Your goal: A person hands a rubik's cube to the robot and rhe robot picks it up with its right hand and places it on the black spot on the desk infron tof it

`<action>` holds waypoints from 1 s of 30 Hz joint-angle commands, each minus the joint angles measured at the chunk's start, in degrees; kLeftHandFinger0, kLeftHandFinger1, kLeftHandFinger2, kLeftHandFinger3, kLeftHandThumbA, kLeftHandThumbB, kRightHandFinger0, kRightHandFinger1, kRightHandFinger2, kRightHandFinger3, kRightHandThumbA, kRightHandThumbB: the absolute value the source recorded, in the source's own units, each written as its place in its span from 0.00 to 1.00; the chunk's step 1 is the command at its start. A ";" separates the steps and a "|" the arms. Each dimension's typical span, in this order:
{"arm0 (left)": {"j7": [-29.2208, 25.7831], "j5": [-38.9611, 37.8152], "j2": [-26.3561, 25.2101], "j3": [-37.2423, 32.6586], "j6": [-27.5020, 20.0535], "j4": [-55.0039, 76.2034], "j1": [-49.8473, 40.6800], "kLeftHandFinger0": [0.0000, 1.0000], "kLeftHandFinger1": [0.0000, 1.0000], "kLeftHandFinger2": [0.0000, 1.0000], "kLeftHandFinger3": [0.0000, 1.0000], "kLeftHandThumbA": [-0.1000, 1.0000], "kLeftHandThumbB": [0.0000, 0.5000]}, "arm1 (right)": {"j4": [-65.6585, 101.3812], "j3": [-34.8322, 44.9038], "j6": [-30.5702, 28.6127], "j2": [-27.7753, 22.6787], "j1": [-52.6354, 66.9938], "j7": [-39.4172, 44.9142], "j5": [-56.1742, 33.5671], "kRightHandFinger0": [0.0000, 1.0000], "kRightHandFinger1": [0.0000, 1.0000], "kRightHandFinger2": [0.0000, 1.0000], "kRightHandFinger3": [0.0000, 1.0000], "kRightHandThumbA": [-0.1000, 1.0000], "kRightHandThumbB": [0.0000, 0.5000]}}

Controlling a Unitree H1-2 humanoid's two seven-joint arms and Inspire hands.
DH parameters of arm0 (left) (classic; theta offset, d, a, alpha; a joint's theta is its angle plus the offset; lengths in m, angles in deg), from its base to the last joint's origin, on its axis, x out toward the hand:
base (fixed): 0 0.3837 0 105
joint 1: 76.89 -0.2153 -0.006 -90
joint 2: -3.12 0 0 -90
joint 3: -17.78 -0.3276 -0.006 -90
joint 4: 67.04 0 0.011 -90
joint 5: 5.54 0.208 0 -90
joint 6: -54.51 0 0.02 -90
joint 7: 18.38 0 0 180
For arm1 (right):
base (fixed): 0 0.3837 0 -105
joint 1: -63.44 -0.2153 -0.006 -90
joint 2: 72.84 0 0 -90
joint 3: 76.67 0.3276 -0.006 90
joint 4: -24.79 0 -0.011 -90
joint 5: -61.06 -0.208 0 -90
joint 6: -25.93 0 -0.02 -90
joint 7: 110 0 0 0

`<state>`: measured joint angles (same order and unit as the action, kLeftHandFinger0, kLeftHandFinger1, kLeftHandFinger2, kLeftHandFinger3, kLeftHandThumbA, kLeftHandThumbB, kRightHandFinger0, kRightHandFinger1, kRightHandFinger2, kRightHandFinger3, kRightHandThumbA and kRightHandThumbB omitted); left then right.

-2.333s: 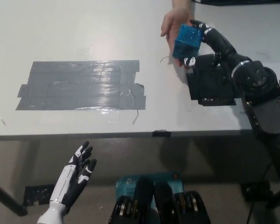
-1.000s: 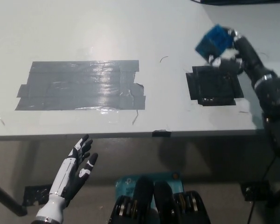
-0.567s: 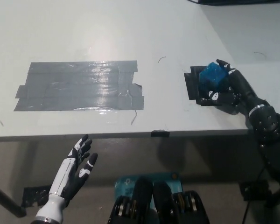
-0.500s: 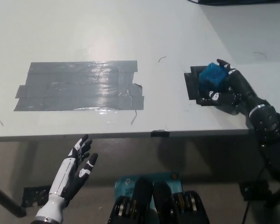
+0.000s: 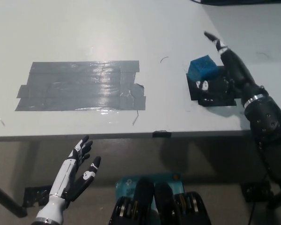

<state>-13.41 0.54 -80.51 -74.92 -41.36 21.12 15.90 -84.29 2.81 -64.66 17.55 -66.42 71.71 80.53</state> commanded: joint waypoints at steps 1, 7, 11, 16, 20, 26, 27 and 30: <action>0.28 0.92 -0.90 -0.27 0.16 1.43 0.41 1.00 1.00 1.00 1.00 0.66 0.26 | 15.10 2.88 0.31 0.82 -1.18 -4.04 2.76 1.00 1.00 1.00 1.00 0.91 0.96; 0.74 0.13 -1.12 -0.12 0.17 1.47 0.67 1.00 1.00 1.00 1.00 0.64 0.27 | 29.77 5.16 4.03 0.60 -0.68 -2.37 4.73 1.00 1.00 1.00 1.00 0.91 0.95; 0.71 0.37 -1.30 -0.12 0.13 1.41 0.70 1.00 1.00 1.00 1.00 0.65 0.28 | 39.15 6.97 7.36 0.68 0.74 -0.35 3.40 1.00 1.00 1.00 1.00 0.90 0.92; 0.70 0.08 -1.42 0.16 0.22 1.43 0.90 1.00 1.00 1.00 1.00 0.69 0.29 | 52.26 4.55 6.93 2.54 9.13 1.45 5.92 1.00 1.00 1.00 1.00 0.91 0.86; 0.73 -0.20 -1.44 0.27 -0.07 1.12 0.44 1.00 1.00 1.00 1.00 0.69 0.28 | 53.89 1.06 3.36 4.83 20.66 0.92 4.07 1.00 1.00 1.00 1.00 0.83 0.75; 0.69 -0.68 -1.49 0.32 -0.82 1.11 -1.08 1.00 1.00 1.00 1.00 0.69 0.26 | 40.61 0.12 -3.35 7.87 33.13 -3.20 3.16 1.00 1.00 1.00 1.00 0.88 0.64; 0.66 -0.73 -1.52 0.32 -0.85 1.11 -1.24 1.00 1.00 1.00 1.00 0.69 0.26 | 37.95 0.16 -4.36 8.26 33.92 -3.86 3.65 1.00 1.00 1.00 1.00 0.88 0.60; 0.32 -0.84 -1.26 0.42 -0.80 1.28 -2.02 1.00 1.00 1.00 1.00 0.69 0.27 | 28.03 -0.37 -6.16 8.85 35.10 -5.47 5.57 1.00 1.00 1.00 1.00 0.86 0.47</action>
<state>-13.40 0.35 -81.26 -74.83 -41.07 21.12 14.56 -49.59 3.08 -64.67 25.63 -30.71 70.13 83.92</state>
